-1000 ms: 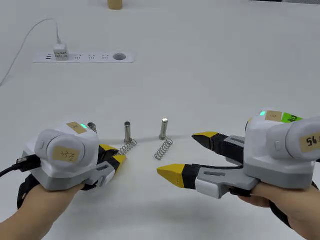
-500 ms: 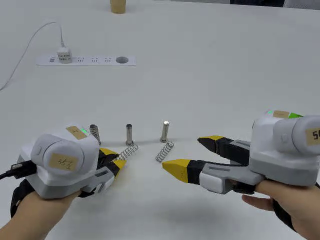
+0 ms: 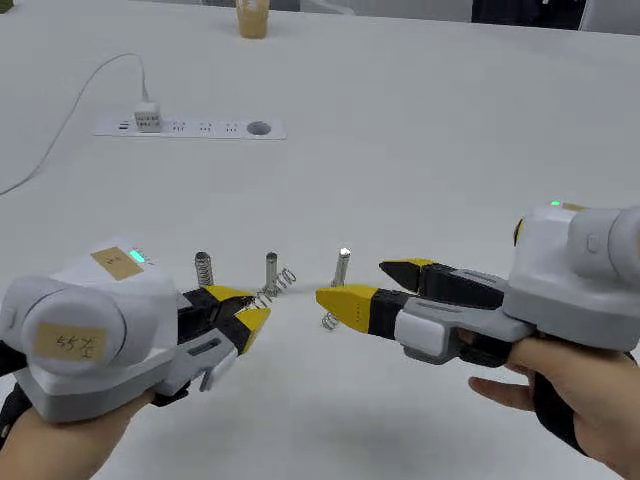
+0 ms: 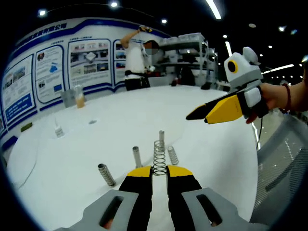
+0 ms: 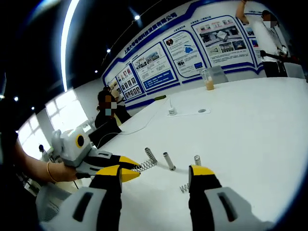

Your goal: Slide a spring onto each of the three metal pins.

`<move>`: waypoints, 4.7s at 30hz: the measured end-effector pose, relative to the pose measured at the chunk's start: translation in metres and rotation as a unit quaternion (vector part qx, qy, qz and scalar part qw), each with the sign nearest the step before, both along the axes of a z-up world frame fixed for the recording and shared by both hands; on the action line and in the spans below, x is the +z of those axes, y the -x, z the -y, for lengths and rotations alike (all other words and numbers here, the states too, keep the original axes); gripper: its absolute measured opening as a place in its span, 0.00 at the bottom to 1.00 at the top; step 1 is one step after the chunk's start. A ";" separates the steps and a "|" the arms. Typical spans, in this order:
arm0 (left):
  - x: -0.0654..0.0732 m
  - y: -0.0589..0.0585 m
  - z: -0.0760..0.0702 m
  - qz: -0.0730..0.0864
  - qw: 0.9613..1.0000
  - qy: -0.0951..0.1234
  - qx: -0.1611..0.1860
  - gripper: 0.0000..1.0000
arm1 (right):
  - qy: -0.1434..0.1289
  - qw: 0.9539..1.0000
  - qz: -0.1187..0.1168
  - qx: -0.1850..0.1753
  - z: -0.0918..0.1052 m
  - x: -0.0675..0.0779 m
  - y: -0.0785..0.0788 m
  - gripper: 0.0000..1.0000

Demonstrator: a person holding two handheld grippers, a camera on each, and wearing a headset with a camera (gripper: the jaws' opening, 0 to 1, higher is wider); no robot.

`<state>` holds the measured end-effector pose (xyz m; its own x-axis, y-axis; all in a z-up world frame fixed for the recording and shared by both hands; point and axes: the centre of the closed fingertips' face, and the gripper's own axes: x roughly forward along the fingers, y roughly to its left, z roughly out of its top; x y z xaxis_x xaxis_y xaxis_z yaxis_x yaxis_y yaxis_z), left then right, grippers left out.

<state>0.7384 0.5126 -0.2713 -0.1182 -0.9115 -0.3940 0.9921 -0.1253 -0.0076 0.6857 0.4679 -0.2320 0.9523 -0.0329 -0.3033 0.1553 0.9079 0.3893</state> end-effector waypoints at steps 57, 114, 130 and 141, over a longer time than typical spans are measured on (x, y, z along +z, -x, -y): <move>0.063 0.022 -0.020 -0.032 0.994 0.104 -0.019 0.12 | -0.188 0.974 0.117 0.045 -0.045 0.046 -0.042 0.11; 0.003 -0.003 -0.036 -0.035 0.998 0.006 0.049 0.71 | 0.146 0.988 0.016 0.043 0.017 -0.010 -0.101 0.11; 0.002 -0.005 -0.038 -0.036 0.998 0.000 0.056 0.80 | 0.169 0.985 -0.007 0.046 0.020 -0.024 -0.103 0.11; 0.002 -0.007 -0.038 -0.037 0.998 0.000 0.058 0.80 | 0.171 0.984 -0.005 0.045 0.017 -0.023 -0.104 0.12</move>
<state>0.7451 0.5510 -0.2691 -0.0401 -0.9206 -0.3885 0.9966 -0.0087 -0.0823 0.7898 0.4512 -0.2552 0.9533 -0.0496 -0.2980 0.0695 0.9960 0.0566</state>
